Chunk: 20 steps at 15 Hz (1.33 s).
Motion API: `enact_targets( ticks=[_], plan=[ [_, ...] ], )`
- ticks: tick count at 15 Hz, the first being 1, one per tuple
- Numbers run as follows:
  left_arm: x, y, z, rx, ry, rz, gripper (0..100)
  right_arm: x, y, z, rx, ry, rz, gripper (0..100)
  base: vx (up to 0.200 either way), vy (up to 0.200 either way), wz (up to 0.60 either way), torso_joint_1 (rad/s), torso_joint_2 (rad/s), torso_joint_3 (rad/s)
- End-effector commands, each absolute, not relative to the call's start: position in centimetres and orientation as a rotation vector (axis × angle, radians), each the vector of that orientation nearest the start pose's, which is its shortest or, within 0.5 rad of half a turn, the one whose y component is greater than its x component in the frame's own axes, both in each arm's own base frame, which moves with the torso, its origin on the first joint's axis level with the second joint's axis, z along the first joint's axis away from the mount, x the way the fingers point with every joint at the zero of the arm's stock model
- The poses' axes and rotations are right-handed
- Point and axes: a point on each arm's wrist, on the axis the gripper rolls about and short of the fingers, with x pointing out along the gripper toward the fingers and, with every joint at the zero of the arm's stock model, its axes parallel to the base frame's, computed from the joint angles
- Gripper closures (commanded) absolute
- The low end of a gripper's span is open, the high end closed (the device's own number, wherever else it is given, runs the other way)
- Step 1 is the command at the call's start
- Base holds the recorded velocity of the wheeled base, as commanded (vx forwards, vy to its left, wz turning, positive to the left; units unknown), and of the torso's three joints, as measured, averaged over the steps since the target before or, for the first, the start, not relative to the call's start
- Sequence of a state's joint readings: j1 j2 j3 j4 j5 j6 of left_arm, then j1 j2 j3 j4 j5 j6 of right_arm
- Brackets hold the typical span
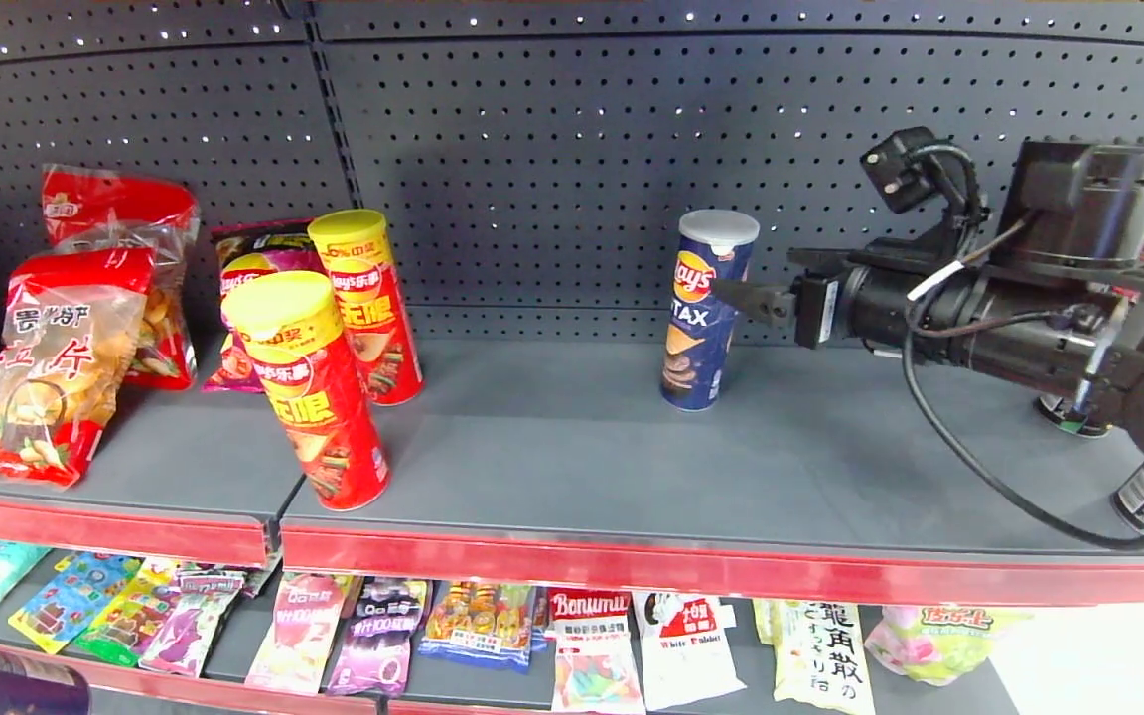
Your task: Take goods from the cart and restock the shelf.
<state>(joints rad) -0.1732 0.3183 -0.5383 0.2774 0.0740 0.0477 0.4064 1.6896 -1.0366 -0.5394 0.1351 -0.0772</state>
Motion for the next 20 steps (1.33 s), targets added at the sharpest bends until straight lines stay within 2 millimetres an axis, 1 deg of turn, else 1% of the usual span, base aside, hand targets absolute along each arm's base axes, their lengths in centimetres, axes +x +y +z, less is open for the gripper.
enact_targets(
  ticks=[1,7,9,14,16,20],
  plan=[
    [-2.7,0.6,20.0,0.055,0.059,-0.101,100,31.4,13.8,22.5,-0.099,0.129,0.511,0,0.000,0.000,0.00,0.000,0.00,0.000],
    [-2.7,0.6,19.9,0.056,0.063,-0.106,100,31.8,14.2,22.1,-0.098,0.140,0.519,0,0.000,0.000,0.00,0.000,0.00,0.000],
    [-2.6,0.6,20.0,0.056,0.068,-0.109,100,32.2,14.4,21.8,-0.099,0.146,0.520,0,0.000,0.000,0.00,0.000,0.00,0.000],
    [-2.6,0.6,20.0,0.056,0.067,-0.111,100,34.5,15.5,21.9,-0.097,0.117,0.520,0,0.000,0.000,0.00,0.000,0.00,0.000],
    [-2.6,0.6,19.9,0.056,0.064,-0.110,100,34.8,16.2,21.9,-0.097,0.111,0.530,0,0.000,0.000,0.00,0.000,0.00,0.000],
    [-2.7,0.6,20.0,0.055,0.063,-0.110,100,35.1,16.5,21.6,-0.098,0.117,0.532,0,0.000,0.000,0.00,0.000,0.00,0.000]
  ],
)
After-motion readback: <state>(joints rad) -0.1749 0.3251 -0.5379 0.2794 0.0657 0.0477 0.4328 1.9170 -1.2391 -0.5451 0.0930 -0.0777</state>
